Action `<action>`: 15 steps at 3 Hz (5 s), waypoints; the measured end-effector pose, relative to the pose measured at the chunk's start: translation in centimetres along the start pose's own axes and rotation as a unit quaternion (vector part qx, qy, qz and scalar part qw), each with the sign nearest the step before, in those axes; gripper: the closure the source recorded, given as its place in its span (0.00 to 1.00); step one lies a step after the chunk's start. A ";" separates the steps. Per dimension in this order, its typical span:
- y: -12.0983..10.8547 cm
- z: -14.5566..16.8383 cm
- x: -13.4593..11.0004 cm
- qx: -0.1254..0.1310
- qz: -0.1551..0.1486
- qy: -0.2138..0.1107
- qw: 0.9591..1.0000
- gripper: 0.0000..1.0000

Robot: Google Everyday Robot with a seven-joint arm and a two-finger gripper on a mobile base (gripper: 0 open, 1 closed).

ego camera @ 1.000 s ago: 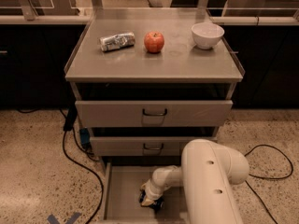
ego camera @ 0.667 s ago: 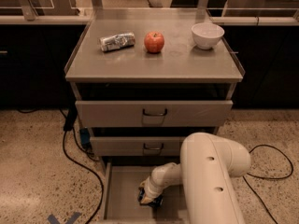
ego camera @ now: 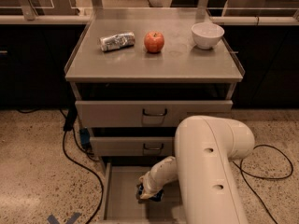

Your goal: Pick pepsi can from bottom drawer and place on counter

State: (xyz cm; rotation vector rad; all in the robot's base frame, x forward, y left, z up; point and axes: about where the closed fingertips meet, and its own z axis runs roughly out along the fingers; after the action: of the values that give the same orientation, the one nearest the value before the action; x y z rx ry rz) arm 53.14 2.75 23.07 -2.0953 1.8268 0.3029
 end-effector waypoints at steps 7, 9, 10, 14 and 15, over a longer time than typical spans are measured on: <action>-2.1 -15.8 -8.7 0.070 -0.087 -0.019 0.994 1.00; -3.0 -22.2 -13.8 0.083 -0.131 0.007 0.988 1.00; -3.5 -25.3 -15.9 0.094 -0.149 0.022 0.984 1.00; -5.4 -34.7 -21.8 0.131 -0.193 0.069 0.970 1.00; -6.4 -40.5 -25.7 0.156 -0.220 0.085 0.959 1.00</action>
Offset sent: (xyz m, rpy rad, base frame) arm -0.0022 -0.0019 0.0244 -0.0056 -0.0302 0.0070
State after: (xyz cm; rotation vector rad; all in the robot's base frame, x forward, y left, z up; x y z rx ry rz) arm 53.05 11.15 70.72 -2.2666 1.3248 -0.2667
